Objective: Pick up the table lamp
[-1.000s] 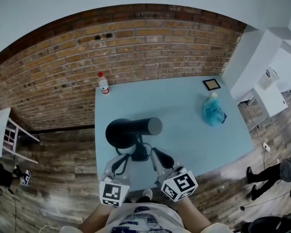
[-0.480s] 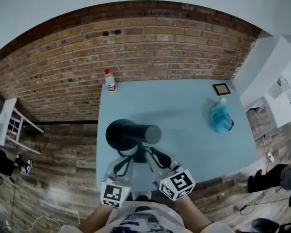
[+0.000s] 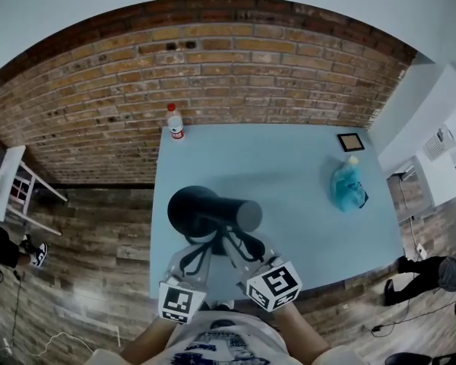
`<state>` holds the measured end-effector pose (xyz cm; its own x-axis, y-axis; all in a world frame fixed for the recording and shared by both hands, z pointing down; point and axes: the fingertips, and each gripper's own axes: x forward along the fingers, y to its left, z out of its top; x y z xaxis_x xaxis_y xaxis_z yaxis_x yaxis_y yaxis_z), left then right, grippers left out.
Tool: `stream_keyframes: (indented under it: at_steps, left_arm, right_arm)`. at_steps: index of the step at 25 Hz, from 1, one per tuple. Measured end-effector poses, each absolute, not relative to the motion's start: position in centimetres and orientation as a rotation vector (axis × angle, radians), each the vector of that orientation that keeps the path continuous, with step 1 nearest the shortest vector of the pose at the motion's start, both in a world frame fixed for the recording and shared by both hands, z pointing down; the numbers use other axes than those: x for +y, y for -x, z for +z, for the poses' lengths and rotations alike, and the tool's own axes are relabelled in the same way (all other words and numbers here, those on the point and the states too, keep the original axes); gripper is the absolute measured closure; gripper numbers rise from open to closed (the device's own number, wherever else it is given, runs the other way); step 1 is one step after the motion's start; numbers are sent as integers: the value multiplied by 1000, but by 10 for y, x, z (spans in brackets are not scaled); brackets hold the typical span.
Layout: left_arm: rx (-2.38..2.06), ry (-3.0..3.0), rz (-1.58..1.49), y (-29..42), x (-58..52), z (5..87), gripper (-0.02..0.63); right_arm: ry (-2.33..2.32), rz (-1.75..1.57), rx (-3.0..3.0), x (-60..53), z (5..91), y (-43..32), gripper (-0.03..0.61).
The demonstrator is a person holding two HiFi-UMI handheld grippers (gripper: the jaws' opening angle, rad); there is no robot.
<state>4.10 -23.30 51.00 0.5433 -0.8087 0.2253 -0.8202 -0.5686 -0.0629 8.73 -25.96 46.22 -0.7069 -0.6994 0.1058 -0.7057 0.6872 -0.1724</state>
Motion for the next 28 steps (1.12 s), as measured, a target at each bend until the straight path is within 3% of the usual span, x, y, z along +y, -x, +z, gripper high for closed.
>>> stream_keyframes:
  at_steps: [4, 16, 20, 24, 28]
  left_arm:
    - [-1409, -2734, 388, -39, -235, 520, 621]
    - [-1346, -2735, 401, -45, -242, 546, 621]
    - [-1330, -2726, 440, -46, -241, 562, 621]
    - [-1315, -2707, 449, -50, -239, 575, 621]
    - [-1294, -2699, 452, -54, -238, 586, 621]
  right_arm:
    - [-1158, 316, -2861, -265, 463, -80, 446]
    - [-1044, 231, -2898, -280, 457, -74, 454]
    - [-1006, 193, -2893, -278, 456, -70, 472]
    - [-969, 194, -2913, -275, 455, -67, 529]
    - [-950, 207, -2926, -276, 455, -67, 529]
